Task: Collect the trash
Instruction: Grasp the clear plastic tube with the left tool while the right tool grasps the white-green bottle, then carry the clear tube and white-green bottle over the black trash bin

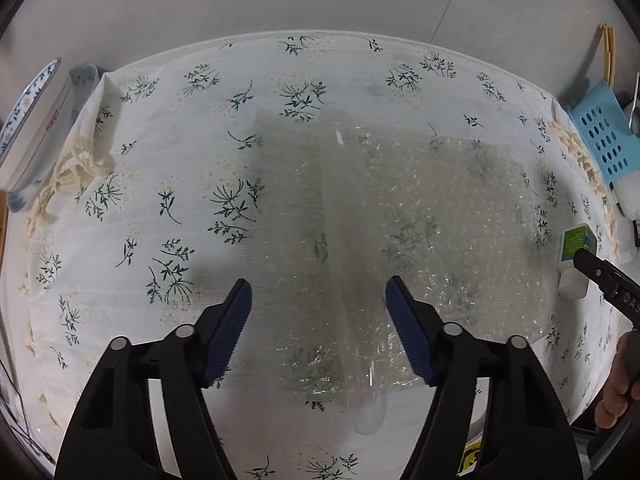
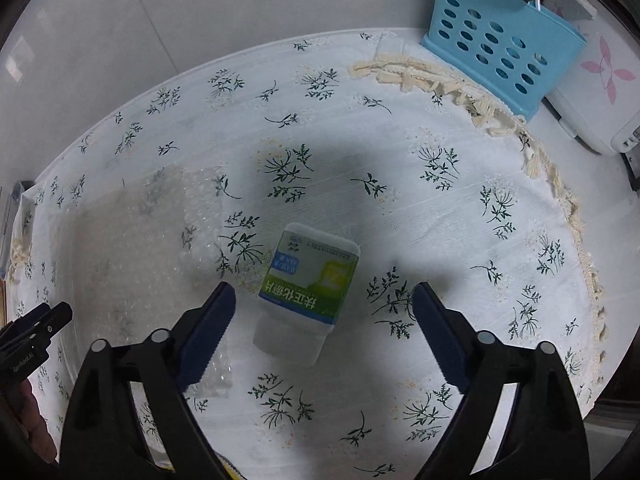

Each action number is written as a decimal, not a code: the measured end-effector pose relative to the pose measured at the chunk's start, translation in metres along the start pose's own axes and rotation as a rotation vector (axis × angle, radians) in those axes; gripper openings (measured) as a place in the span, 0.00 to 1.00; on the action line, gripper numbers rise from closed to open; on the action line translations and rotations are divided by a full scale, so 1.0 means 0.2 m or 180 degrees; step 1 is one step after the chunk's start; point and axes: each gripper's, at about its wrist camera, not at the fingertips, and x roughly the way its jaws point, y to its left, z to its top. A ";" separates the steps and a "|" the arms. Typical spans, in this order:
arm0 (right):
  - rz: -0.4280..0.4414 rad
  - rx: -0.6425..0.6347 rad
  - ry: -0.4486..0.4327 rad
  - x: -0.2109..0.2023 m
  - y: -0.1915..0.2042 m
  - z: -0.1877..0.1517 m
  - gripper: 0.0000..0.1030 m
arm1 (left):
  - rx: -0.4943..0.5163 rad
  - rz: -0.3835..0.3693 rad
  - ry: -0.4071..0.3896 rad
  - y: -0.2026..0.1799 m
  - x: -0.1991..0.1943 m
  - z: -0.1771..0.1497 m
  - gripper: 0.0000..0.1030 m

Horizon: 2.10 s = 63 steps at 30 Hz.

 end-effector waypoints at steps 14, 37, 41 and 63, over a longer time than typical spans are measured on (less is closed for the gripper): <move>0.0095 0.0134 0.0252 0.11 -0.03 0.00 0.41 | 0.0061 -0.0129 0.0129 -0.05 0.01 0.02 0.26; 0.0227 0.0014 -0.0134 -0.14 -0.06 -0.10 0.40 | -0.0012 -0.0136 -0.0214 -0.03 -0.21 -0.11 0.24; 0.0278 -0.0009 -0.0183 -0.21 -0.06 -0.14 0.40 | 0.0003 -0.0144 -0.0274 -0.04 -0.27 -0.16 0.24; 0.0380 -0.0398 -0.0286 -0.54 -0.10 -0.57 0.40 | 0.0032 -0.0224 -0.0434 -0.14 -0.53 -0.52 0.24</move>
